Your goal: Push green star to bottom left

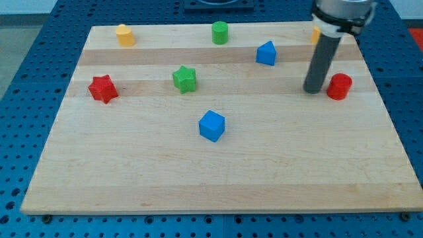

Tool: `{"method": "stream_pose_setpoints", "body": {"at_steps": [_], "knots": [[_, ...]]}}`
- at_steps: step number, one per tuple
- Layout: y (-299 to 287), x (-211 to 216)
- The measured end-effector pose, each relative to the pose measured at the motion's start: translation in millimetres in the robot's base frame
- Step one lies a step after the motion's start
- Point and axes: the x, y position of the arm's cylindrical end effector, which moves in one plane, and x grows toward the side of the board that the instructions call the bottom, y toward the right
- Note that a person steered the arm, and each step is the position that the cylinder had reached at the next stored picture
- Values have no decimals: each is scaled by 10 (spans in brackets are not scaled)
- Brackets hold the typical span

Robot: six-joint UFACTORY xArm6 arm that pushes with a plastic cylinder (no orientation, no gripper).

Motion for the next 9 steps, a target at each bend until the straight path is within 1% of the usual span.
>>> {"method": "stream_pose_setpoints", "body": {"at_steps": [3, 5, 6, 7, 9], "knots": [[-1160, -540], [-1887, -740], [-2130, -746], [-2226, -742], [-2267, -618]]}}
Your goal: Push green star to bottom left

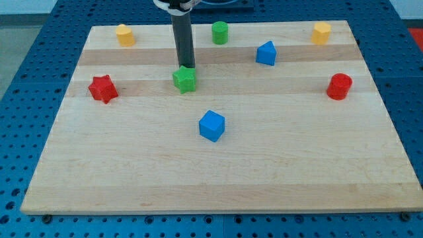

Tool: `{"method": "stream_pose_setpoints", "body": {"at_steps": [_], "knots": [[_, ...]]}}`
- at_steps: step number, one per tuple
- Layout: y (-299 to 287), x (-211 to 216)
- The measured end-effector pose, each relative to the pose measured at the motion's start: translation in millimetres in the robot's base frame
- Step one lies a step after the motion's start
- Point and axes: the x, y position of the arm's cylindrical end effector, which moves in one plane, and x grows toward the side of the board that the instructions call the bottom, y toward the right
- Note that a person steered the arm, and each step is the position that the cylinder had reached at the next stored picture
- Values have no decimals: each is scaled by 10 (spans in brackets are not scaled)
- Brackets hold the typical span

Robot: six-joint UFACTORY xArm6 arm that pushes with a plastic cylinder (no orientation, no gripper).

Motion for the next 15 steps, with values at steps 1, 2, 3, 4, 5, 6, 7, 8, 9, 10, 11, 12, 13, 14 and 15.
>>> {"method": "stream_pose_setpoints", "body": {"at_steps": [1, 2, 3, 4, 5, 6, 7, 8, 9, 10, 11, 12, 13, 14, 15], "knots": [[0, 129], [2, 273], [2, 448], [2, 634], [2, 834], [2, 1018], [-16, 1162], [-123, 1285], [-297, 1416], [-499, 1527], [-657, 1677], [-804, 1832], [-919, 1953], [-994, 2058], [-999, 2156]]}}
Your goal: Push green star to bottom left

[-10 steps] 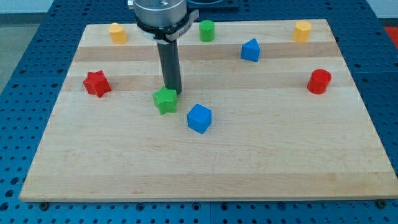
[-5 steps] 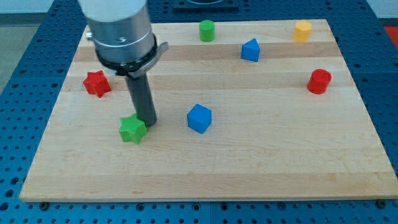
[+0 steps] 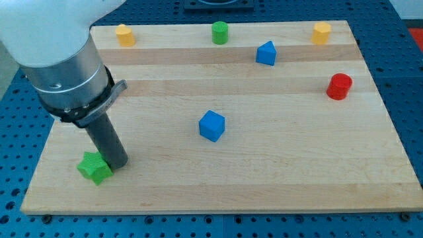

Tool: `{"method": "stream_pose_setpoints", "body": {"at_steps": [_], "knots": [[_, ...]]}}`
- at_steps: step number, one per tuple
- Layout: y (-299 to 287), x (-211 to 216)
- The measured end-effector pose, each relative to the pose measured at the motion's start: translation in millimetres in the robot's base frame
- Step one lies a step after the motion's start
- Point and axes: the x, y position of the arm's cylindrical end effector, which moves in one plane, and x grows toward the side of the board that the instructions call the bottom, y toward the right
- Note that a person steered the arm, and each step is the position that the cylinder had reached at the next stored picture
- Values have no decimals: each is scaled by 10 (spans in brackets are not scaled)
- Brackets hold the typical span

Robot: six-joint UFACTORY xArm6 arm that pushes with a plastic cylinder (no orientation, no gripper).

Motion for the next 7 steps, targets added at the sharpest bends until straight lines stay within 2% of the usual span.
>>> {"method": "stream_pose_setpoints", "body": {"at_steps": [3, 5, 7], "knots": [[0, 244], [-61, 564], [-367, 548]]}}
